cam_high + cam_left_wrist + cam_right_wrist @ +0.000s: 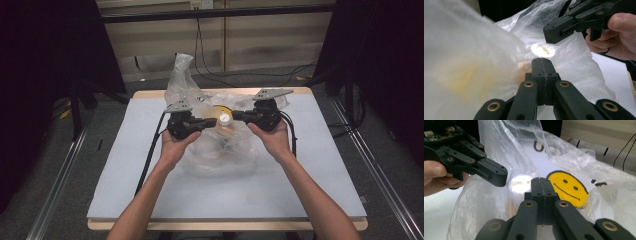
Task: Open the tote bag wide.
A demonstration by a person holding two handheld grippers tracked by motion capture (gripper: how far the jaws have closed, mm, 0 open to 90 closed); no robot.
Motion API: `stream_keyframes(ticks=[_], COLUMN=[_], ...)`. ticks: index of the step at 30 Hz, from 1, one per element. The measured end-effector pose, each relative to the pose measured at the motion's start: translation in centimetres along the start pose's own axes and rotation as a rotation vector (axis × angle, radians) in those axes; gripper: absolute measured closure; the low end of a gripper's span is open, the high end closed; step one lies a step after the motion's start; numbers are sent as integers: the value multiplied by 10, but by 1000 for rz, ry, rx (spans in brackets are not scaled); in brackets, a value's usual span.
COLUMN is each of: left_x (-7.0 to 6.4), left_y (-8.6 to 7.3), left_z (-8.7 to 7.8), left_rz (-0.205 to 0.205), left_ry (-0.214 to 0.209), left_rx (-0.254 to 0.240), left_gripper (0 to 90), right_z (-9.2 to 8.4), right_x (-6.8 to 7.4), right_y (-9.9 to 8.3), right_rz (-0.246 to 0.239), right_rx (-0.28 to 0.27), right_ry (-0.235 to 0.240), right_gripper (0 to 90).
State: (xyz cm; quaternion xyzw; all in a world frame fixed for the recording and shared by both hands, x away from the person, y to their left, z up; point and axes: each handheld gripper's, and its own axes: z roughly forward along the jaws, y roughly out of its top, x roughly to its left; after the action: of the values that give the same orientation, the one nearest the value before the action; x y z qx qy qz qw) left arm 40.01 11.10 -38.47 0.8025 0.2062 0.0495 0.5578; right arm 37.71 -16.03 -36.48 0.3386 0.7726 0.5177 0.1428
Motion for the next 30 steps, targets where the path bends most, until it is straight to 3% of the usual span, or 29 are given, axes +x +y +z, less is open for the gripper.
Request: stream_keyframes(ticks=[11, 19, 21, 25, 27, 30], left_x=[10, 17, 18, 20, 19, 21], left_y=[-25, -49, -53, -63, -69, -75], left_z=[5, 16, 17, 22, 26, 31], left_rz=[-45, -76, -91, -81, -77, -80], left_ry=[8, 14, 11, 3, 3, -1], left_rx=[53, 112, 107, 138, 165, 185], left_gripper=[900, 900, 900, 900, 900, 900], right_z=[3, 5, 5, 7, 7, 8], right_x=[-1, -2, -6, -9, -8, -11], right_y=[-16, -35, -39, -48, -53, -62], right_rz=[24, 33, 40, 45, 24, 39], right_rx=[3, 57, 58, 53, 32, 40], right_ry=[14, 15, 13, 32, 35, 42], right_gripper=[900, 900, 900, 900, 900, 900])
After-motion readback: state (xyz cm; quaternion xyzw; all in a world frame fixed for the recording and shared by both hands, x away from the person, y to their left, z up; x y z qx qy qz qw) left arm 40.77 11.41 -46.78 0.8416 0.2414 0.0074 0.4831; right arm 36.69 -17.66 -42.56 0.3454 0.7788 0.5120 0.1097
